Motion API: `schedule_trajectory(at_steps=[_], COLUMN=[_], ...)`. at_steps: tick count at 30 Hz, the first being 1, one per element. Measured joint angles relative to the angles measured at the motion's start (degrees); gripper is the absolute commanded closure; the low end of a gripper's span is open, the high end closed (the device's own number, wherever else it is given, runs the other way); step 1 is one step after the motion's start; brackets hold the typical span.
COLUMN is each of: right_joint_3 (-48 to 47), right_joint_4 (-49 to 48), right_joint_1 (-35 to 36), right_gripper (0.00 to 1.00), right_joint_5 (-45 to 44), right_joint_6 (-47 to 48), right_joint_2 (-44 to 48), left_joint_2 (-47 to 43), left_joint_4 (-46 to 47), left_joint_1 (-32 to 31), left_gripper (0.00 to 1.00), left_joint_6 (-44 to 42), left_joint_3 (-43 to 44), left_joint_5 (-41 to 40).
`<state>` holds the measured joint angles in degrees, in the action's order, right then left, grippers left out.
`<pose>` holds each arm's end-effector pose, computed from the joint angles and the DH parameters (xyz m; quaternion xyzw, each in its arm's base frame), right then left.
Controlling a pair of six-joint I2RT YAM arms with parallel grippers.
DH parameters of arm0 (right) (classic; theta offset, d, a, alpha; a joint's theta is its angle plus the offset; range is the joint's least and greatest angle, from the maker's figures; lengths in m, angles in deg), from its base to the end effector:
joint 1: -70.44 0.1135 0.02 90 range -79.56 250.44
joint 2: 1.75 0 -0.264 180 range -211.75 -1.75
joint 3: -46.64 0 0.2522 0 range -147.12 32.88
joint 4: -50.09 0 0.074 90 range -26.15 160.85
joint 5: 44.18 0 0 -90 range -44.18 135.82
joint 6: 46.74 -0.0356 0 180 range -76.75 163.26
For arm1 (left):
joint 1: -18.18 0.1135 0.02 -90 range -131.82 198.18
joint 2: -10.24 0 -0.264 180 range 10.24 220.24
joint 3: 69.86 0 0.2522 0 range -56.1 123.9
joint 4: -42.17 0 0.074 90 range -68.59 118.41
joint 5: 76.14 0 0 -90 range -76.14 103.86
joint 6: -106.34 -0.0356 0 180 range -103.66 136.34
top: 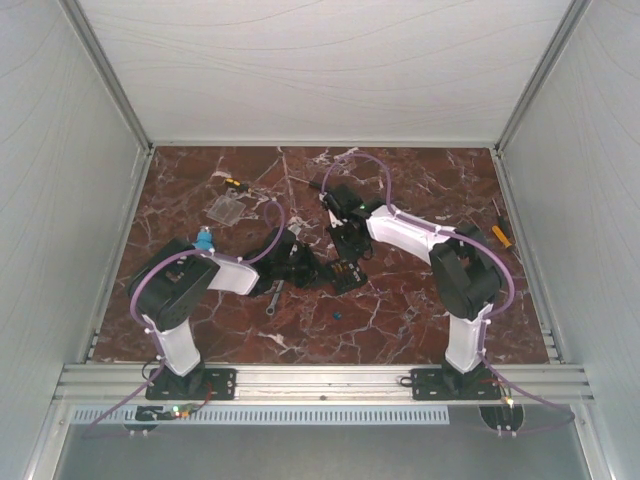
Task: Snap on the fuse box
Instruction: Install the fuse at the fuse box base.
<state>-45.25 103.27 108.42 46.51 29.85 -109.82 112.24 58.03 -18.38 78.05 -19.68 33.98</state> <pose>0.3014 0.2359 0.1916 -0.2104 0.9610 0.0830 0.1589 0.2479 -0.1991 0.1104 -0.1135 0.8734 -0.4401 0.1750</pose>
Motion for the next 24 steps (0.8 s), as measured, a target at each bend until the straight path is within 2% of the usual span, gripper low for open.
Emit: schedule_trajectory(at_steps=[12, 24], right_joint_3=[-2.2, 3.2], right_joint_4=[3.8, -1.3], right_joint_1=[2.7, 3.0], right_gripper=[1.00, 1.00], right_joint_5=[-5.2, -5.8], right_joint_6=[0.0, -2.2], right_joint_2=[-3.3, -0.4], left_joint_2=[0.0, 0.0], left_joint_4=[0.0, 0.0], left_joint_1=[0.0, 0.0], left_gripper=[0.76, 0.76], left_joint_6=[0.0, 0.0], left_joint_3=[0.0, 0.0], left_joint_5=[0.0, 0.0])
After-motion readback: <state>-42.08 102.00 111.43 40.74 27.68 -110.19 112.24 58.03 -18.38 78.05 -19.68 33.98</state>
